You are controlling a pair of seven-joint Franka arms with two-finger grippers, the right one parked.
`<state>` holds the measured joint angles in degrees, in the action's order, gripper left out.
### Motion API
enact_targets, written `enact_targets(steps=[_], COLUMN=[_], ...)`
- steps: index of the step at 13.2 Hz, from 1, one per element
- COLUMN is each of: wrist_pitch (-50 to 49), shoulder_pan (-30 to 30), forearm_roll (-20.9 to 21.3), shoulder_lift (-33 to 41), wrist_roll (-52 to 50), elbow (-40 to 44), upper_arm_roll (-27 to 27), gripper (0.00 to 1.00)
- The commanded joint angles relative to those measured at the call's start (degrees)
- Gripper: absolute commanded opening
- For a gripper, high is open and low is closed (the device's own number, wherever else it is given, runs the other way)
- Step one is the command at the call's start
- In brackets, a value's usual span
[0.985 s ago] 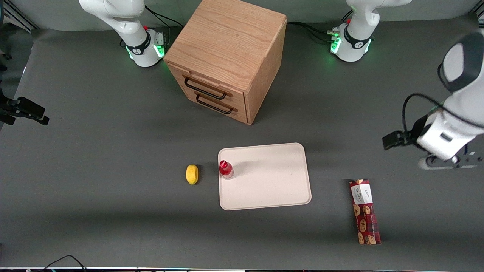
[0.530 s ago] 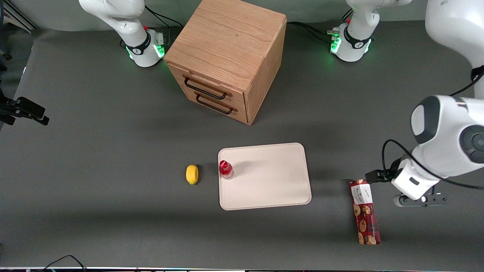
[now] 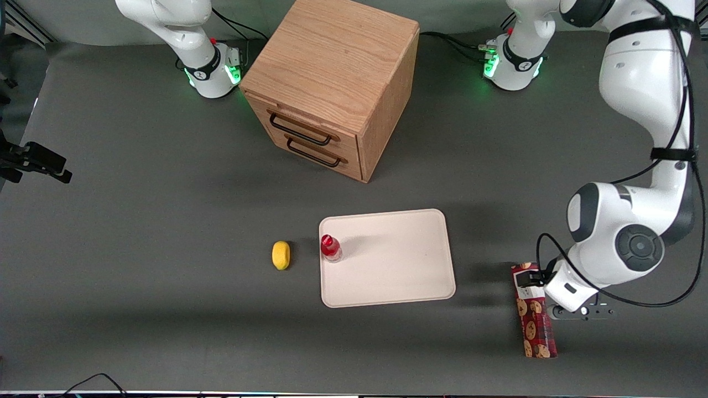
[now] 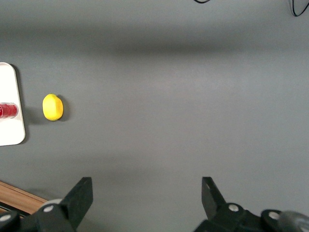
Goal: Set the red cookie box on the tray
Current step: 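Lower the open left gripper onto the red plaid shortbread box and close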
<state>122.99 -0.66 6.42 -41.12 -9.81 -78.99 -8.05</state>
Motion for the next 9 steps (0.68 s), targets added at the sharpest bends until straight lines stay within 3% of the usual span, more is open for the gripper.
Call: enact_targets(steps=[1,9], wrist_pitch=[3.90,15.07], shoulder_pan=[-0.49,-0.05], forearm_roll=[0.70,0.70], shoulder_lift=[-3.09,-9.76], wrist_roll=[5.21,8.40], elbow=[2.08,2.17], upper_arm_roll=[0.58,2.16], gripper=[1.00,1.00])
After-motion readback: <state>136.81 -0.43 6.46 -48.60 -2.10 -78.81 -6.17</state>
